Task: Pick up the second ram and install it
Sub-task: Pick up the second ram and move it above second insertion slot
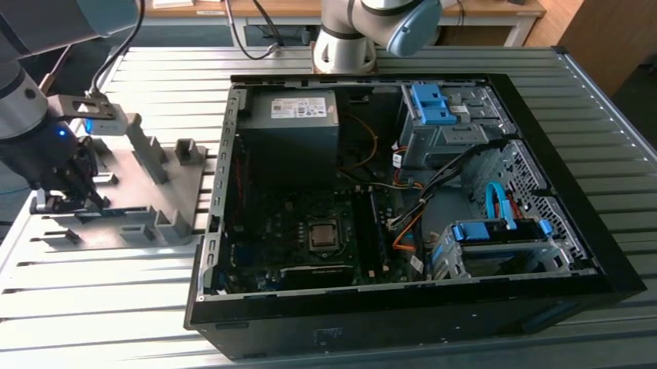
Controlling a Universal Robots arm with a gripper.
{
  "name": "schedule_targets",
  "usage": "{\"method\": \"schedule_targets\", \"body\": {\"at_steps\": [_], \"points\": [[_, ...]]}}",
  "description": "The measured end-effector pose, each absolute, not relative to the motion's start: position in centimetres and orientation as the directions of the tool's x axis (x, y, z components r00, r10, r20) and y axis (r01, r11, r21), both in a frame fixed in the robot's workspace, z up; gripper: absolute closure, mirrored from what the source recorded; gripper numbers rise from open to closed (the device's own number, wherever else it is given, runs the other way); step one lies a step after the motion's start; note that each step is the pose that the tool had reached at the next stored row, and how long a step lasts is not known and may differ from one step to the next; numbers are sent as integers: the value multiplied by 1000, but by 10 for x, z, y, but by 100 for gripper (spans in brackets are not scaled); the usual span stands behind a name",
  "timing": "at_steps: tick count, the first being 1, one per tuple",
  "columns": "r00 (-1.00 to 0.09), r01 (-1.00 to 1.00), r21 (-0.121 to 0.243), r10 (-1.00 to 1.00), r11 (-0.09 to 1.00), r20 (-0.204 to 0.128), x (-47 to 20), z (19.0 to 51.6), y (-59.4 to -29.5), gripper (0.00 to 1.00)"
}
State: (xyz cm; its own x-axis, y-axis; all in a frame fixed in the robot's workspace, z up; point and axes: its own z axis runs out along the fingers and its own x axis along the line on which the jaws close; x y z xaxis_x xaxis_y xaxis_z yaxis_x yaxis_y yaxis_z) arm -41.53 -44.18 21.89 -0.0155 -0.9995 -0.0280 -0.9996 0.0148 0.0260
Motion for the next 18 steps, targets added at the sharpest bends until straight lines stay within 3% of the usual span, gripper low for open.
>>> {"method": "schedule_targets", "body": {"at_steps": [10,12,14,16,17,18], "points": [[18,-999,26,-999,-18,-28,-415,219,-442,89],[18,-999,26,-999,-18,-28,-415,219,-442,84],[18,-999,26,-999,-18,-28,-415,219,-442,71],[18,-999,26,-999,-18,-28,-415,219,-442,71],[17,-999,26,-999,-18,-28,-415,219,-442,65],[18,-999,26,-999,-18,-28,-415,219,-442,65]]}}
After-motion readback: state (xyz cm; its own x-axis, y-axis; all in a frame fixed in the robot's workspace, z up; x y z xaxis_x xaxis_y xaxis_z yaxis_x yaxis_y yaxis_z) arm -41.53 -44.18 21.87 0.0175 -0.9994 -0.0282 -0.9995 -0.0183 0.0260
